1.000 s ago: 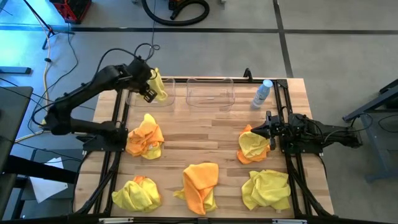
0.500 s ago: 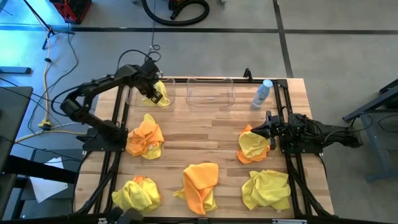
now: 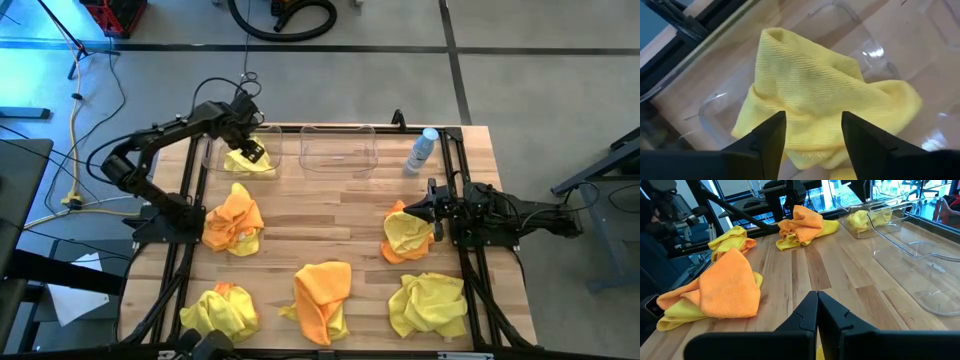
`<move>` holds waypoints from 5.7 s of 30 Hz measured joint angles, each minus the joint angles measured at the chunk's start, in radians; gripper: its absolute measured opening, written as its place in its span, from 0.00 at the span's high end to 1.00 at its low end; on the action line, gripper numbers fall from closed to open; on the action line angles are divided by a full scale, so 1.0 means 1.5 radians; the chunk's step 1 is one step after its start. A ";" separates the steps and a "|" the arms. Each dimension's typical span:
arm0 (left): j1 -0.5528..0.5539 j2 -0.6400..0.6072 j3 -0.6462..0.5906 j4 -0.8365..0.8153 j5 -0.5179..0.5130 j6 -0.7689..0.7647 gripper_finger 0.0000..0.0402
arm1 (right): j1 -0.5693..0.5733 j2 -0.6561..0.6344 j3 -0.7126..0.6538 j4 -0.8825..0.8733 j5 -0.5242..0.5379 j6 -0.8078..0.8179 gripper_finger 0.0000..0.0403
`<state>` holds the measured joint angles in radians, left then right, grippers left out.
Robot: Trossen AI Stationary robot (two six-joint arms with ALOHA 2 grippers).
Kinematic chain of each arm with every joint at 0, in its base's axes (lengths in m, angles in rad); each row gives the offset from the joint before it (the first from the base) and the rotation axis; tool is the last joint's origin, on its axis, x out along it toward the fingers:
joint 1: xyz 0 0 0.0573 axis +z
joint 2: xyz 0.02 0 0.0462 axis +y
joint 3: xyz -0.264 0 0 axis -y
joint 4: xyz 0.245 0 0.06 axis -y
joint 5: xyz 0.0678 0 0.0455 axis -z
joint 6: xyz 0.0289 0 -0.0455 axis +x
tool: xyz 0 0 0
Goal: Sort microfiber towel by color & place in baskets
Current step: Put the yellow microfiber towel into the left transparent bin
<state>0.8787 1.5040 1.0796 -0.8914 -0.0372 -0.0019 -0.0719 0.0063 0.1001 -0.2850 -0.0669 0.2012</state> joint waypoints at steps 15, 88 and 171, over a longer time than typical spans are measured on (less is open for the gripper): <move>-0.167 -0.211 0.040 -0.035 -0.018 -0.207 0.53 | 0.000 0.000 0.000 0.000 0.000 0.000 1.00; -0.526 -0.491 -0.176 0.050 0.006 -0.155 0.59 | 0.121 0.994 0.705 -0.741 0.147 0.679 0.30; -0.468 -0.179 0.071 0.277 -0.141 0.029 0.99 | 0.011 0.925 0.753 -0.122 0.201 0.149 0.77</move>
<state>0.1760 1.2359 1.1866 -0.4761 -0.2491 0.0416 -0.0555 1.3941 1.2289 -0.4677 0.2351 0.4247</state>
